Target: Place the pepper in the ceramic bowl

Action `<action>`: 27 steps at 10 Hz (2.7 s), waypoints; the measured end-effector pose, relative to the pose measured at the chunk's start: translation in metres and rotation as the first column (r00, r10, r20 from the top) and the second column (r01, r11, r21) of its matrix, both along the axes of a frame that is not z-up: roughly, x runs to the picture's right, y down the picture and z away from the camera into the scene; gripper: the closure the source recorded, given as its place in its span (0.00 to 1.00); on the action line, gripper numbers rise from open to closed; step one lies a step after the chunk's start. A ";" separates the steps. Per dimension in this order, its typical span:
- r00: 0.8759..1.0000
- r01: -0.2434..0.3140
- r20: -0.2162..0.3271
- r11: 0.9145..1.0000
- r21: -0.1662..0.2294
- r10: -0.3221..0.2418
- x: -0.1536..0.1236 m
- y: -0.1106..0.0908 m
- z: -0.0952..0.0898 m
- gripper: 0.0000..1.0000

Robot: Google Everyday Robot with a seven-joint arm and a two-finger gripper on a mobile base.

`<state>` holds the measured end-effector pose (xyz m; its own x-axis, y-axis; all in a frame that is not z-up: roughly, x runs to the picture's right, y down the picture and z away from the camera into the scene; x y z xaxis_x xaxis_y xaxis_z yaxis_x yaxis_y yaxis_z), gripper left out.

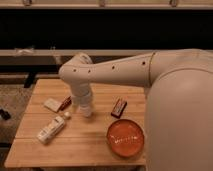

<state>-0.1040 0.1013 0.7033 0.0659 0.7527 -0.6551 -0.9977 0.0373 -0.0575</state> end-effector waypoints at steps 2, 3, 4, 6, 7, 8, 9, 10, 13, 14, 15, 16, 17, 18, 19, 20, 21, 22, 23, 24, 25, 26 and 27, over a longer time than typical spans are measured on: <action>1.000 0.000 0.000 1.000 0.000 0.000 0.000 0.000 0.000 0.35; 1.000 0.000 0.000 1.000 0.000 0.000 0.000 0.000 0.000 0.35; 1.000 0.000 0.000 1.000 0.000 0.000 0.000 0.000 0.000 0.35; 1.000 0.001 0.001 1.000 0.001 -0.001 -0.001 0.000 0.000 0.35; 1.000 0.005 0.008 1.000 0.008 -0.005 -0.003 -0.003 -0.002 0.35; 1.000 0.016 0.019 1.000 0.022 -0.016 -0.010 -0.009 -0.003 0.35; 0.999 0.025 0.028 0.999 0.030 -0.026 -0.020 -0.016 -0.003 0.35; 0.998 0.042 0.041 0.998 0.043 -0.044 -0.040 -0.027 -0.001 0.35; 0.992 0.088 0.086 0.993 0.073 -0.094 -0.101 -0.056 0.008 0.35; 0.988 0.100 0.113 0.991 0.084 -0.109 -0.125 -0.065 0.015 0.35; 0.984 0.108 0.133 0.990 0.093 -0.120 -0.140 -0.070 0.023 0.35; 0.979 0.113 0.157 0.989 0.099 -0.127 -0.159 -0.074 0.035 0.35; 0.976 0.114 0.176 0.988 0.101 -0.131 -0.176 -0.072 0.052 0.35; 0.975 0.116 0.177 0.988 0.101 -0.133 -0.181 -0.067 0.066 0.35; 0.976 0.116 0.175 0.989 0.096 -0.131 -0.186 -0.062 0.082 0.35; 0.978 0.119 0.163 0.989 0.085 -0.132 -0.188 -0.054 0.106 0.35; 0.980 0.114 0.156 0.991 0.072 -0.124 -0.191 -0.050 0.124 0.35; 0.983 0.109 0.142 0.992 0.058 -0.116 -0.189 -0.051 0.137 0.35; 0.987 0.102 0.123 0.994 0.041 -0.106 -0.184 -0.051 0.152 0.35; 0.990 0.095 0.102 0.995 0.026 -0.097 -0.181 -0.053 0.164 0.35; 0.992 0.093 0.087 0.995 0.016 -0.094 -0.181 -0.055 0.172 0.35; 0.993 0.088 0.074 0.996 0.006 -0.088 -0.180 -0.056 0.178 0.35; 0.996 0.080 0.051 0.997 -0.008 -0.079 -0.174 -0.058 0.187 0.35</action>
<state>-0.2784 0.0436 0.8908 0.1583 0.7369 -0.6572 -0.9874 0.1154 -0.1084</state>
